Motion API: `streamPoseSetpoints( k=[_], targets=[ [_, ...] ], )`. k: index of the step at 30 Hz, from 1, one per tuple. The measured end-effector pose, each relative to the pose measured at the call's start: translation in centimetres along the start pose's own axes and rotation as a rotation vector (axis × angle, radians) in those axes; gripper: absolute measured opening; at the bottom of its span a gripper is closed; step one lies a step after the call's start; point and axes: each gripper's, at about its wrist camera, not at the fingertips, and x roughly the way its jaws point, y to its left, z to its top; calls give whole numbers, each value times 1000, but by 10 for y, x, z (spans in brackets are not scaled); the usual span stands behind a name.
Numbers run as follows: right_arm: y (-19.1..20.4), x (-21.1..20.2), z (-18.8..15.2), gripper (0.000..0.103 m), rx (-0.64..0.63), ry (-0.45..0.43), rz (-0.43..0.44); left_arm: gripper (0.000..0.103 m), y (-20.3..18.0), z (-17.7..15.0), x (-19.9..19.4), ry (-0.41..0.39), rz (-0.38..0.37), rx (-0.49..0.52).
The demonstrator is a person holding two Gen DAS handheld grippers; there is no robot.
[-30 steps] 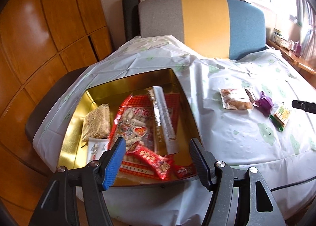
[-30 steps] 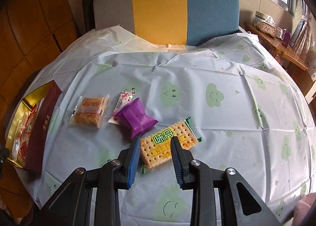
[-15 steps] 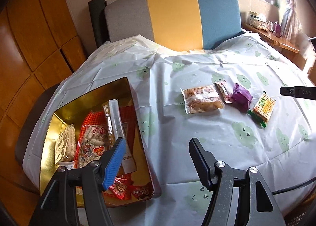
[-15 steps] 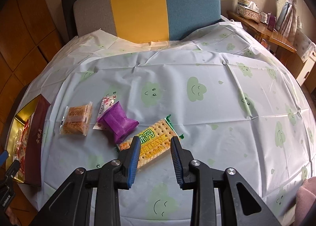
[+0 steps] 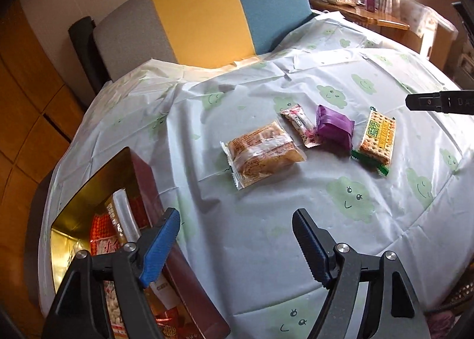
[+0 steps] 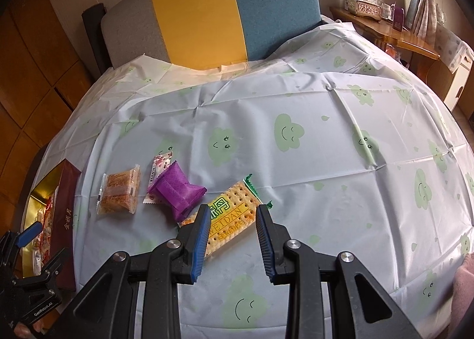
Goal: Organize snacks
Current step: 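Grasp the brown cake in clear wrapper with the left gripper and lift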
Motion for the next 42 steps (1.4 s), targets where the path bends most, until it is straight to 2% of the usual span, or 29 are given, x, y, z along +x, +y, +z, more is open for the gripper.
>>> streamPoseSetpoints(
  k=[8, 13, 20, 27, 31, 35, 37, 42],
  targets=[
    [-1, 0, 0, 32, 8, 4, 12, 83, -10, 33, 43, 72, -75, 169],
    [-3, 2, 0, 32, 18, 15, 20, 83, -13, 49, 71, 106, -61, 232],
    [-1, 7, -1, 32, 21, 40, 37, 83, -15, 64, 97, 118, -76, 311],
    [-1, 11, -2, 32, 29, 59, 51, 83, -30, 73, 109, 109, -132, 364],
    [-3, 14, -3, 32, 43, 74, 57, 80, -38, 77, 112, 122, -179, 346],
    [-7, 17, -3, 32, 66, 85, 58, 75, -41, 74, 109, 110, -175, 313],
    [-9, 16, -3, 32, 83, 82, 76, 58, -39, 72, 105, 101, -154, 272],
    [-8, 11, -3, 32, 117, 82, 153, 57, -36, 67, 98, 120, -165, 174]
  ],
)
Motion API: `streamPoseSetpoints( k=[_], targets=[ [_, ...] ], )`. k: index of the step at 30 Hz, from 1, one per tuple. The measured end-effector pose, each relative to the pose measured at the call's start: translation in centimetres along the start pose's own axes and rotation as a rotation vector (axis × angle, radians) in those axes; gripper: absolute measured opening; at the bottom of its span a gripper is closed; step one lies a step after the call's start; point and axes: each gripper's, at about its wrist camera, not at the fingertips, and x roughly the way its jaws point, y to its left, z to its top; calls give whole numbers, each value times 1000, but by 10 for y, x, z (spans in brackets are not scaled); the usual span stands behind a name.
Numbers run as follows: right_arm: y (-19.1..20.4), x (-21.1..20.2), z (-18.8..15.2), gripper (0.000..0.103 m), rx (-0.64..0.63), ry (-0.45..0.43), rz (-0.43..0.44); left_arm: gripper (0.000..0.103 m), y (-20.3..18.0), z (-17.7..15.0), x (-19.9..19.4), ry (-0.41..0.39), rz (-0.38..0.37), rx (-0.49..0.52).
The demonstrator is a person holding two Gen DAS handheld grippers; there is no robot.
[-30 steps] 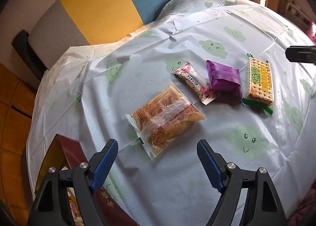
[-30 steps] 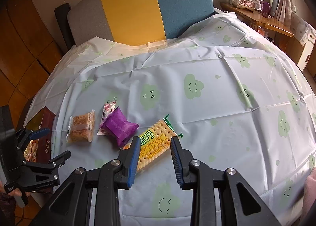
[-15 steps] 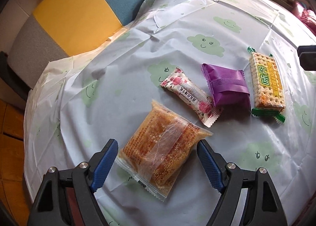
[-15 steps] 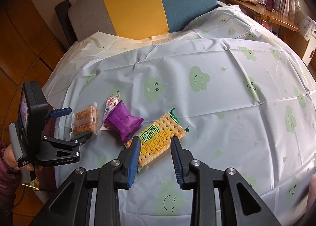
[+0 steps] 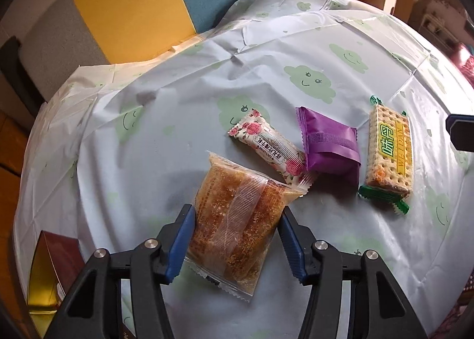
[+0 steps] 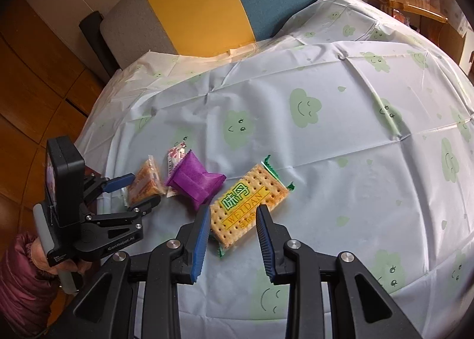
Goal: Organize snacks
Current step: 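Grasp the brown cake in clear wrapper with the left gripper and lift, then grasp the purple pouch with right gripper while left gripper holds the brown cake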
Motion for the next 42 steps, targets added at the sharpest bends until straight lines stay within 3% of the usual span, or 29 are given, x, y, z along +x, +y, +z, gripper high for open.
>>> streamPoseSetpoints(
  k=[9, 13, 19, 24, 30, 33, 38, 40, 42],
  targets=[
    [11, 13, -11, 32, -26, 80, 76, 57, -12, -5, -4, 37, 71, -144],
    [10, 18, -16, 32, -32, 90, 61, 56, -23, -24, -15, 16, 104, -216],
    [10, 17, -14, 32, -55, 67, 54, 56, -36, -70, -42, -37, 75, -350],
    [25, 12, -12, 37, -163, 6, 5, 55, -47, -113, -63, -78, 67, -308],
    [7, 10, -3, 36, -93, -58, -15, 55, -44, -155, -79, -142, 42, -277],
    [16, 19, 0, 36, -114, -15, -28, 55, -50, -164, -82, -179, 62, -262],
    [74, 33, 23, 36, -259, -13, -44, 55, -53, -166, -81, -219, 79, -233],
    [95, 50, 33, 40, -338, 42, -15, 56, -54, -167, -80, -230, 85, -219],
    [111, 71, 34, 49, -444, 132, -53, 56, -53, -167, -79, -238, 86, -213]
  ],
)
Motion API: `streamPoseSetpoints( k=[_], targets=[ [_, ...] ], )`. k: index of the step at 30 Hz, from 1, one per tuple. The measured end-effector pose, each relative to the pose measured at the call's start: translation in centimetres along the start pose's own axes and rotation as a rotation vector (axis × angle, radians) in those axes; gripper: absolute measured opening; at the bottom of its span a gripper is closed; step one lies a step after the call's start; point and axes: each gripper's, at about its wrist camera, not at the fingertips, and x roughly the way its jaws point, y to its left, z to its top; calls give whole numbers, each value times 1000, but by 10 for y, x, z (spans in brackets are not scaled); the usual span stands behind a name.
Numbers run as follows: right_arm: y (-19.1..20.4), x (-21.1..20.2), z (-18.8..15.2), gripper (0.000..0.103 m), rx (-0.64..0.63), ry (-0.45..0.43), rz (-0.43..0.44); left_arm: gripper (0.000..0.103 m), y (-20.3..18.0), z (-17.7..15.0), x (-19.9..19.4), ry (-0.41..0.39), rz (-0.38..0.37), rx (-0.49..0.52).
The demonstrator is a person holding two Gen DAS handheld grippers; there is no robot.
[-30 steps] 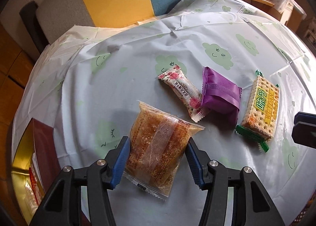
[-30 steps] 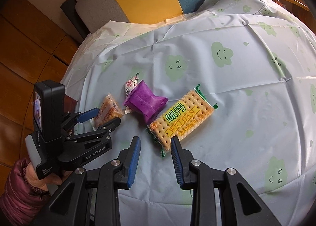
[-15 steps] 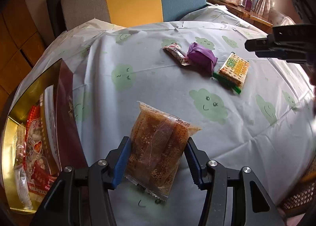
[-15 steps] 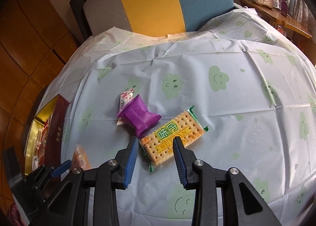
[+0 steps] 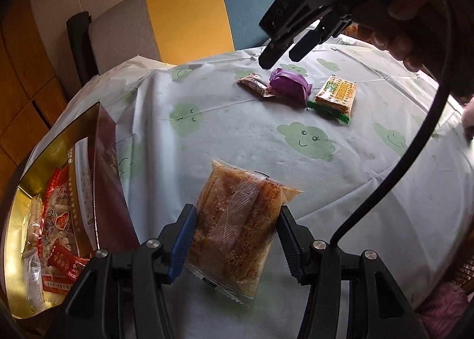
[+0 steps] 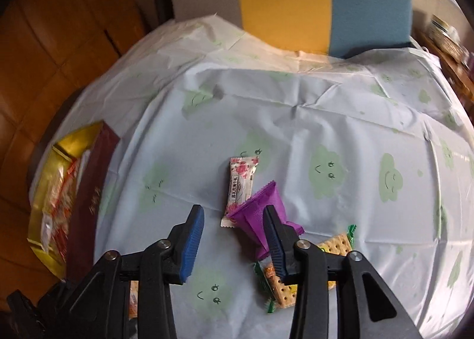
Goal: Organize snacks
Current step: 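Grasp the purple pouch with right gripper while left gripper holds the brown cake, then lift the purple pouch with right gripper while left gripper holds the brown cake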
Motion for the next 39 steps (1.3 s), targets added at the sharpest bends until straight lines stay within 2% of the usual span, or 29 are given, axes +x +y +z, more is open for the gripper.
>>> streamPoseSetpoints(
  k=[3, 5, 9, 10, 11, 13, 18, 20, 25, 27, 31, 34, 39],
  targets=[
    [9, 20, 4, 58, -139, 94, -85, 56, 0, -1, 0, -12, -5, -4],
    [7, 28, 4, 69, -195, 140, -110, 56, 0, -2, 0, -18, -10, -7],
    [-7, 54, 4, 70, -222, 231, -123, 56, 0, -1, 3, -19, -8, -9],
    [-10, 61, 4, 68, -214, 238, -121, 56, -2, 0, 4, -18, -5, -2],
    [-12, 66, 4, 44, -205, 245, -106, 56, -3, 1, 4, -17, -2, 7],
    [-13, 67, 5, 38, -191, 227, -79, 56, -2, 2, 5, -15, -7, 12],
    [-8, 38, -7, 38, -179, 151, -82, 57, -5, 0, 5, -22, 10, 15],
    [-5, 19, -21, 38, -162, 131, -38, 56, -7, -1, 4, -26, 19, 10],
    [11, -13, -69, 38, -197, 187, 56, 57, -13, -1, 5, -29, 50, 16],
    [11, -14, -92, 38, -219, 219, 40, 57, -15, -1, 5, -22, 62, 19],
    [-10, 4, -124, 39, -156, 263, -18, 57, -17, 2, 6, -6, 80, 23],
    [-18, 2, -130, 38, -115, 206, 12, 56, -17, 7, 8, 21, 87, 2],
    [-12, 4, -134, 38, -185, 182, -19, 55, -16, 13, 9, 45, 90, -39]
  ],
)
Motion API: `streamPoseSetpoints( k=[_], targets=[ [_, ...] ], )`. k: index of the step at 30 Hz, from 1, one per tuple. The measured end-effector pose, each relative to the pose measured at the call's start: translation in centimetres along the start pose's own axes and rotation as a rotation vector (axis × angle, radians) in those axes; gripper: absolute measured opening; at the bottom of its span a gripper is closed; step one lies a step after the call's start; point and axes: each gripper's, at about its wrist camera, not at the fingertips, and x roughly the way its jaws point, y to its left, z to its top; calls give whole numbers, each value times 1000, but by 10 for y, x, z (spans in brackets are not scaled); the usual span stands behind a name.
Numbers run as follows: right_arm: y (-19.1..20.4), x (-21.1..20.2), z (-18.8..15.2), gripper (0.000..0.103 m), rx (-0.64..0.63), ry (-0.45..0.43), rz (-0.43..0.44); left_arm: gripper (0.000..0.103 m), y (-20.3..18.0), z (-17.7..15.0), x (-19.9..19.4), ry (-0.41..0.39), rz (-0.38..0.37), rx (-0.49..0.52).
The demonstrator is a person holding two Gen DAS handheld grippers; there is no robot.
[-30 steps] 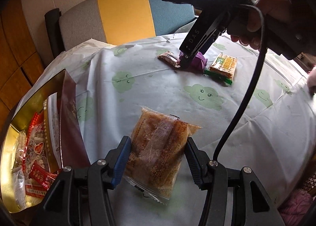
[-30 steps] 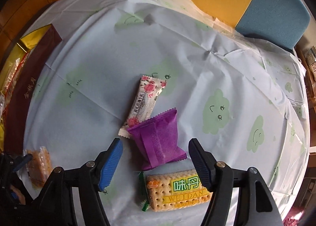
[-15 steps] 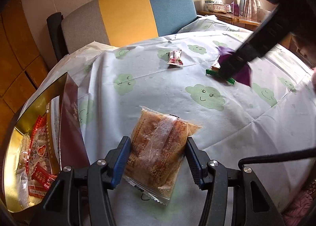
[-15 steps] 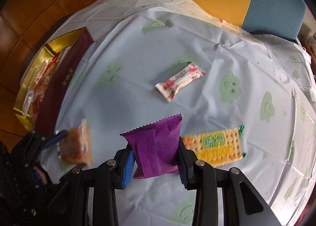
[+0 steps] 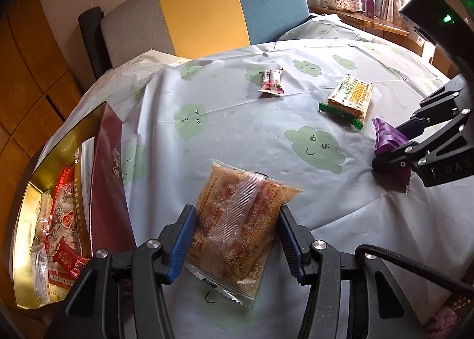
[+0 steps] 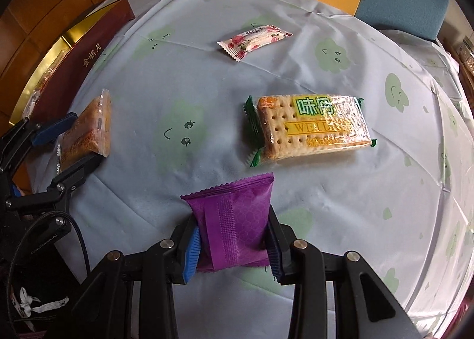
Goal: Organize snacks
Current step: 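Lift the purple pouch with right gripper while left gripper holds the brown cake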
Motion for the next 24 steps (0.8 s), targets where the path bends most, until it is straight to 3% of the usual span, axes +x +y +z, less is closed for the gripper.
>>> streamPoseSetpoints(
  k=[11, 15, 24],
  targets=[
    [1, 1, -3, 40, -3, -13, 5, 48, 12, 13, -5, 3, -67, -77],
    [3, 3, -4, 40, -17, -15, -5, 48, 10, 16, 1, -4, -48, -57],
    [10, 5, -4, 40, -52, -22, -18, 48, 23, 33, 10, 0, -203, -83]
  ],
)
